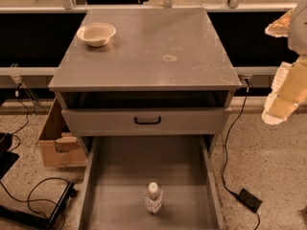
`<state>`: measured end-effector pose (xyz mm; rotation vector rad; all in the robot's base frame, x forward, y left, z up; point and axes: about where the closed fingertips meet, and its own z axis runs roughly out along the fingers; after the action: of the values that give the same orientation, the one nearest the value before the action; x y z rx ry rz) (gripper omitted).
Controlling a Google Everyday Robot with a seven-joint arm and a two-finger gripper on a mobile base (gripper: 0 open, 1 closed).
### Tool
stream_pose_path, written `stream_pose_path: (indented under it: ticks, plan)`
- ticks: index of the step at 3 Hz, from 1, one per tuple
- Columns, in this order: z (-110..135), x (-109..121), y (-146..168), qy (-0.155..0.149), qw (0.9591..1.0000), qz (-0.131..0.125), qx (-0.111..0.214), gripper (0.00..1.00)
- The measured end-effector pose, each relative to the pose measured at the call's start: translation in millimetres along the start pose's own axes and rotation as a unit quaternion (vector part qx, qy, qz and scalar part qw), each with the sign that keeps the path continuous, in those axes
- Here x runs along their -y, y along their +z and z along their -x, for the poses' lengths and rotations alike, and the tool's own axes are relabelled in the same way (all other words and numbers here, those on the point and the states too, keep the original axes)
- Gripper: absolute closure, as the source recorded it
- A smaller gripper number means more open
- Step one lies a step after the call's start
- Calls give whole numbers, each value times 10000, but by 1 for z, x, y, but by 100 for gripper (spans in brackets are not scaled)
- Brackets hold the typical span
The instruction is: Pick blue plastic bottle from middle drawer and place on counter
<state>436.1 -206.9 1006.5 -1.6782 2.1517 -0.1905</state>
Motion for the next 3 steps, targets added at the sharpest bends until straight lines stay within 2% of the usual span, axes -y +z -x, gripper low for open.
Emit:
stream_pose_path:
  ticks: [1,2,3]
  plan:
    - [0,0,0,0,10000,0,0,0]
    - [1,-2,10,98,9992,97,371,0]
    - [-15,-17,52,368,9931,292,1076,0]
